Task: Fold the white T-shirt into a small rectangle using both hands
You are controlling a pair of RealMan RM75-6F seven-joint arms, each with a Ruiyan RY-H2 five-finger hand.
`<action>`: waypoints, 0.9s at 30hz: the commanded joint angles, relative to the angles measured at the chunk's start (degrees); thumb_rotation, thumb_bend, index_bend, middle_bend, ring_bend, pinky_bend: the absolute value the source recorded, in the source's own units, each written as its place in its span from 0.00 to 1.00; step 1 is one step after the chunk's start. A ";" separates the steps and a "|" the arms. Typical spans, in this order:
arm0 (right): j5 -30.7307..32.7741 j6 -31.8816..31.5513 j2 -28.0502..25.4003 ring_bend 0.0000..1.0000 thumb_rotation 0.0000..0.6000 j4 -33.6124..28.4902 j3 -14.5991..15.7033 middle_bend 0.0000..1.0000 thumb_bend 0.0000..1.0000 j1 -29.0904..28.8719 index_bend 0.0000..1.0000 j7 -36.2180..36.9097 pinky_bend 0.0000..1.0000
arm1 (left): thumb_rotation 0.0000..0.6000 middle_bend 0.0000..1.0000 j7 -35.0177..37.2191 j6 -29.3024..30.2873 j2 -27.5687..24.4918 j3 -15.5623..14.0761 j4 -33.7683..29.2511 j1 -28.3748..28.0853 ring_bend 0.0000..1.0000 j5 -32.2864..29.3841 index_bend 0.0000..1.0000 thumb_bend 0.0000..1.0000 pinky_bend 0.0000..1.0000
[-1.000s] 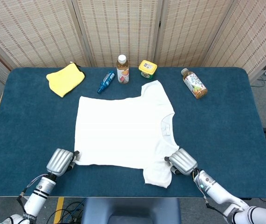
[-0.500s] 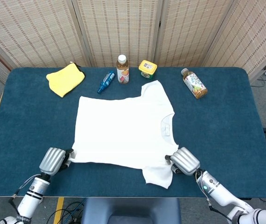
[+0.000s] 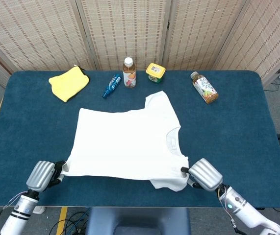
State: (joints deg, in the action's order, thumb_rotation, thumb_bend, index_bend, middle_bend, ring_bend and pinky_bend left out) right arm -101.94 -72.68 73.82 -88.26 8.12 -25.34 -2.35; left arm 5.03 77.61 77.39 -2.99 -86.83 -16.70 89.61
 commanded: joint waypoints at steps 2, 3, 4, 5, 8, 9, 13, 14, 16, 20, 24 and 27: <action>-1.86 -2.88 -2.81 0.98 1.00 -2.17 1.87 0.94 0.59 2.32 0.67 -0.74 1.00 | 1.00 0.88 -0.24 2.21 -2.16 -1.55 -2.28 1.87 0.81 1.65 0.63 0.60 0.87; -2.17 -3.41 -3.31 0.98 1.00 -2.48 2.17 0.94 0.59 2.75 0.67 -0.79 1.00 | 1.00 0.88 -0.28 2.66 -2.61 -1.86 -2.81 2.29 0.81 1.92 0.63 0.60 0.87; -2.48 -3.94 -3.79 0.98 1.00 -2.76 2.48 0.94 0.59 3.18 0.67 -0.79 1.00 | 1.00 0.88 -0.28 3.12 -3.06 -2.16 -3.34 2.71 0.81 2.18 0.63 0.60 0.87; -2.87 -4.62 -4.37 0.98 1.00 -3.09 2.88 0.94 0.59 3.76 0.67 -0.76 1.00 | 1.00 0.88 -0.23 3.75 -3.64 -2.56 -4.00 3.28 0.81 2.56 0.63 0.60 0.87; -3.69 -6.09 -5.55 0.98 1.00 -3.84 3.81 0.95 0.59 5.17 0.67 -0.51 1.00 | 1.00 0.88 -0.60 5.51 -4.86 -3.64 -5.31 4.78 0.81 3.78 0.63 0.60 0.87; -4.01 -6.54 -5.83 0.98 1.00 -3.99 4.04 0.95 0.59 5.56 0.67 -0.53 1.00 | 1.00 0.88 -0.78 5.94 -5.18 -3.99 -5.67 5.24 0.81 4.07 0.63 0.60 0.87; -5.68 -8.28 -6.88 0.98 1.00 -4.12 5.14 0.95 0.59 7.24 0.67 -0.72 1.00 | 1.00 0.88 -1.38 7.59 -6.56 -5.66 -7.15 7.39 0.81 5.21 0.63 0.60 0.87; -6.00 -8.62 -7.09 0.98 1.00 -4.08 5.33 0.95 0.59 7.56 0.67 -0.70 1.00 | 1.00 0.88 -1.45 7.91 -6.85 -6.00 -7.46 7.84 0.81 5.40 0.63 0.60 0.87; -6.77 -9.55 -7.53 0.98 1.00 -3.85 5.67 0.95 0.59 8.34 0.67 -0.87 1.00 | 1.00 0.88 -1.59 8.56 -7.55 -6.85 -8.17 8.89 0.81 5.89 0.63 0.60 0.87; -8.36 -11.59 -8.15 0.99 1.00 -3.15 6.22 0.96 0.59 9.95 0.68 -1.51 1.00 | 1.00 0.88 -3.04 10.37 -8.27 -7.93 -8.78 10.90 0.81 7.11 0.63 0.60 0.87; -9.48 -12.98 -8.91 1.00 1.00 -2.55 7.02 0.96 0.59 11.42 0.68 -1.16 1.00 | 1.00 0.88 -3.90 11.39 -8.52 -8.76 -9.13 12.63 0.81 7.71 0.63 0.60 0.87; -10.54 -13.56 -9.69 1.00 1.00 -2.01 7.83 0.96 0.59 12.23 0.69 -0.65 1.00 | 1.00 0.88 -4.30 11.67 -8.88 -9.37 -9.34 13.65 0.81 8.07 0.63 0.60 0.87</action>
State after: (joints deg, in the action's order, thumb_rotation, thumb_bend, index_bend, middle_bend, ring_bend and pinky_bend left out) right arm -112.26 -86.09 64.33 -90.43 15.74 -13.30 -3.16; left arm 0.89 89.16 68.65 -12.18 -96.07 -3.23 97.54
